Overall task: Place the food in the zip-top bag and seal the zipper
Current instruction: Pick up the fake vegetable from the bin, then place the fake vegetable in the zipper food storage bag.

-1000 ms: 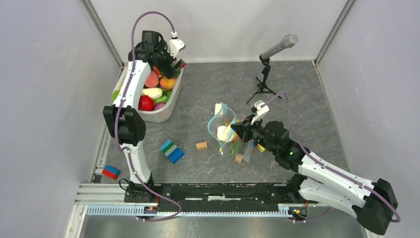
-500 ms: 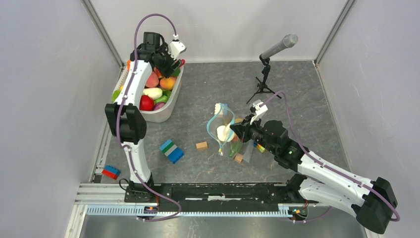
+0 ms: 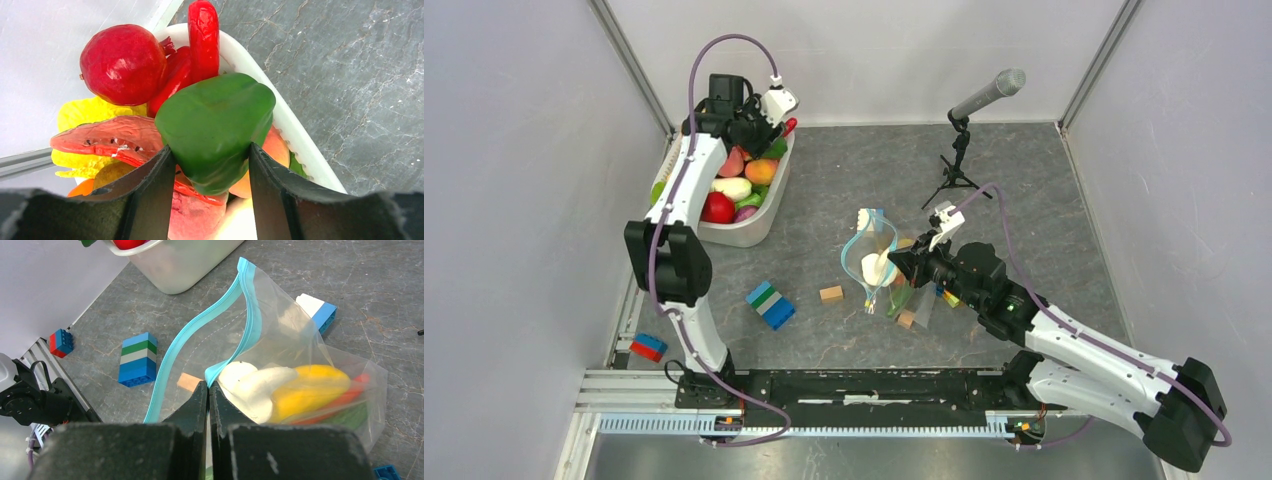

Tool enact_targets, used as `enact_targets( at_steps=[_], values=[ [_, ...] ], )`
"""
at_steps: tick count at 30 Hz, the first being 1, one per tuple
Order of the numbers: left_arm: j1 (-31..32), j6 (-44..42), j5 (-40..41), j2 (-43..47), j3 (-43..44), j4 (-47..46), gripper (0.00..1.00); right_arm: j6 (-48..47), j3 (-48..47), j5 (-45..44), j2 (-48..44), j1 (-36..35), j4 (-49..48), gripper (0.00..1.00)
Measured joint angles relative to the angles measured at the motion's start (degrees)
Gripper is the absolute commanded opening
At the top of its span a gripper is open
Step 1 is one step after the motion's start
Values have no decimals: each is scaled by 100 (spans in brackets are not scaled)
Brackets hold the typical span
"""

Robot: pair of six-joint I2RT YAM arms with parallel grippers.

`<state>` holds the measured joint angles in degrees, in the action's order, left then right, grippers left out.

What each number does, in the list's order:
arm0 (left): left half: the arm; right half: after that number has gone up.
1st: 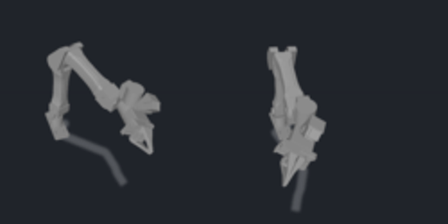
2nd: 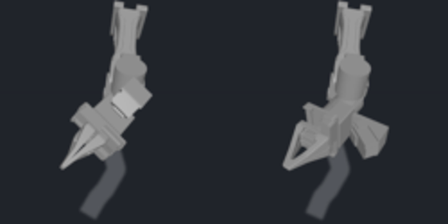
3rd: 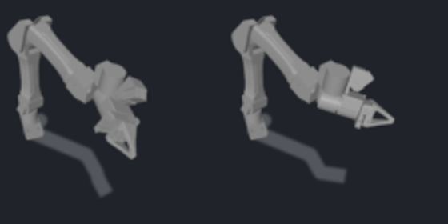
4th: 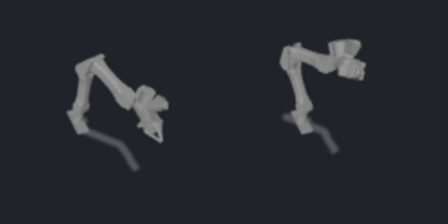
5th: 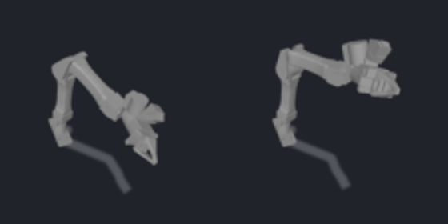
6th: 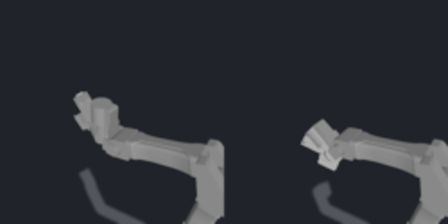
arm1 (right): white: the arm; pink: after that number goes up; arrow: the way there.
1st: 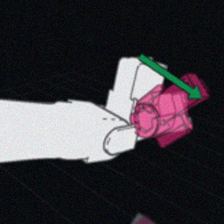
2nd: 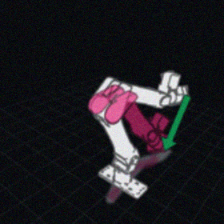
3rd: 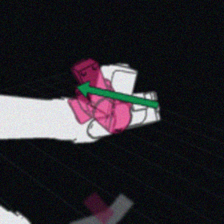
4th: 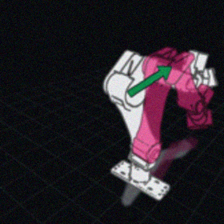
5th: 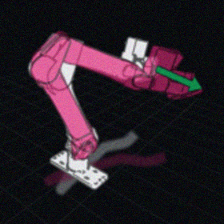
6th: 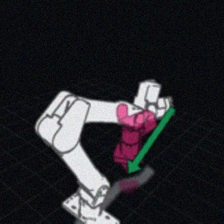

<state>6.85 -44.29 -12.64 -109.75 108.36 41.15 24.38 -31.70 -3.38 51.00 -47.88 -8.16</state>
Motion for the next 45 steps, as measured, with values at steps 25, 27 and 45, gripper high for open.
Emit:
enact_targets(
  at_steps=[25, 27, 45],
  values=[
    [2, 1062, -647, 2992, -2629, -1694, 28, 249, 4, 42, -76, 0, -127, 4],
    [2, 1309, -907, 3281, -2911, -1893, 29, 275, 7, 48, -72, 0, -144, 4],
    [857, 4199, -2929, 5810, -5643, -3939, 26, 503, 7, 426, 437, 0, -603, 4]
  ],
)
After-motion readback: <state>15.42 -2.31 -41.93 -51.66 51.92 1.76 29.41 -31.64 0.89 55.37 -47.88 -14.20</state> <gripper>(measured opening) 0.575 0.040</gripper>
